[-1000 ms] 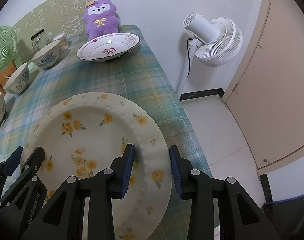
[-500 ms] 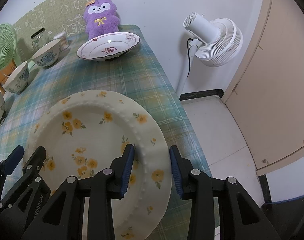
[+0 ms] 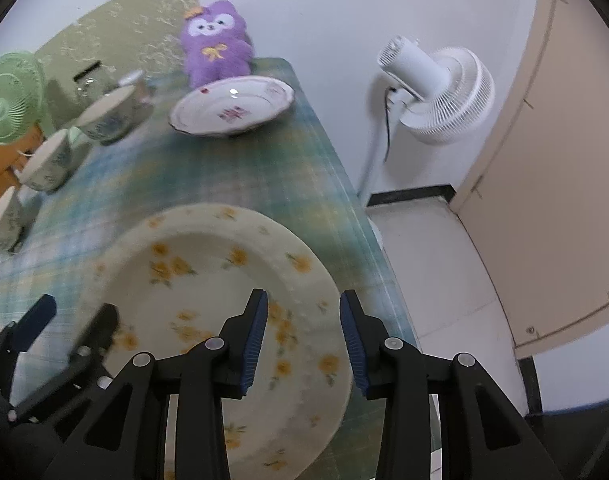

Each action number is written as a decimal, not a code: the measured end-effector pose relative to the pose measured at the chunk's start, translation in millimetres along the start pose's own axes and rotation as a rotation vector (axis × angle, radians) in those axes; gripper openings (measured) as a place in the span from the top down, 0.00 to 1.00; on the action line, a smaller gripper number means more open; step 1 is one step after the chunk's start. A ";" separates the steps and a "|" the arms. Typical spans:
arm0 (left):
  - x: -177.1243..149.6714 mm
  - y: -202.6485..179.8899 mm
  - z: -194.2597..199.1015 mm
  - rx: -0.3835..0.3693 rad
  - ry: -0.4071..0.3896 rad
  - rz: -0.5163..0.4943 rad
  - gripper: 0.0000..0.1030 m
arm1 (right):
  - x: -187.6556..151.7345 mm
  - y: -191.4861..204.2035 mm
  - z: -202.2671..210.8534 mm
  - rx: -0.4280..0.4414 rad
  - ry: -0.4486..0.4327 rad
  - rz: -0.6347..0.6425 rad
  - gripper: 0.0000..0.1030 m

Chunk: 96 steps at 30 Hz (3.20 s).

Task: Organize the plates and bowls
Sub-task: 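Carry the beaded-rim plate over the scalloped plate and lower it, then open both grippers and move them toward the red-print white plate, then close both grippers on the rim of the red-print white plate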

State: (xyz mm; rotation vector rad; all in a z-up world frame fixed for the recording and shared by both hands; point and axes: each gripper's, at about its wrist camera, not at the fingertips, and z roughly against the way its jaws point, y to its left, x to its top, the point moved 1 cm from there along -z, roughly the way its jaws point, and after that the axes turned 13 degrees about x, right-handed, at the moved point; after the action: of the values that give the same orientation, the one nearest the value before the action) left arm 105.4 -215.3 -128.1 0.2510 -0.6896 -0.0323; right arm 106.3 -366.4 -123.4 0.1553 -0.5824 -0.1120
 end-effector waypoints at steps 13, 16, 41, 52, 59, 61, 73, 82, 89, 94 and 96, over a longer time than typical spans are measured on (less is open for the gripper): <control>29.4 35.6 43.8 -0.042 -0.037 0.037 0.21 | 22.7 42.8 59.3 0.053 -0.082 0.040 0.35; 35.2 43.5 53.7 -0.050 -0.052 0.045 0.20 | 26.1 53.2 72.8 0.042 -0.109 0.056 0.33; 73.6 76.4 89.4 -0.085 -0.141 0.105 0.19 | 59.5 86.1 123.0 0.047 -0.249 0.087 0.31; 101.9 52.1 74.1 -0.038 -0.126 0.142 0.19 | 100.1 68.7 100.7 0.076 -0.230 0.145 0.31; 124.0 35.7 58.6 -0.013 -0.118 0.158 0.19 | 128.6 54.6 78.9 0.090 -0.221 0.150 0.31; 131.0 31.4 53.3 -0.002 -0.115 0.157 0.19 | 136.2 51.1 72.4 0.099 -0.215 0.150 0.31; 168.1 7.3 9.2 0.016 -0.074 0.184 0.21 | 183.7 35.5 23.3 0.128 -0.190 0.160 0.31; 192.2 -16.0 -23.9 0.015 -0.058 0.172 0.25 | 210.6 20.4 -12.8 0.142 -0.173 0.146 0.31; 201.6 -25.7 -51.3 0.027 -0.041 0.167 0.26 | 223.5 14.0 -42.6 0.144 -0.160 0.142 0.31; 204.4 -32.5 -73.9 0.013 -0.004 0.165 0.28 | 229.3 11.0 -65.0 0.138 -0.143 0.140 0.31; 205.3 -35.4 -81.9 0.005 0.005 0.162 0.29 | 231.5 9.4 -74.6 0.131 -0.138 0.142 0.31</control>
State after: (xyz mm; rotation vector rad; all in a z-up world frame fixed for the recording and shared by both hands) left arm 317.7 -254.8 -69.0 0.1990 -0.7036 0.1249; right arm 340.3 -383.1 -58.6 0.2340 -0.7366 0.0536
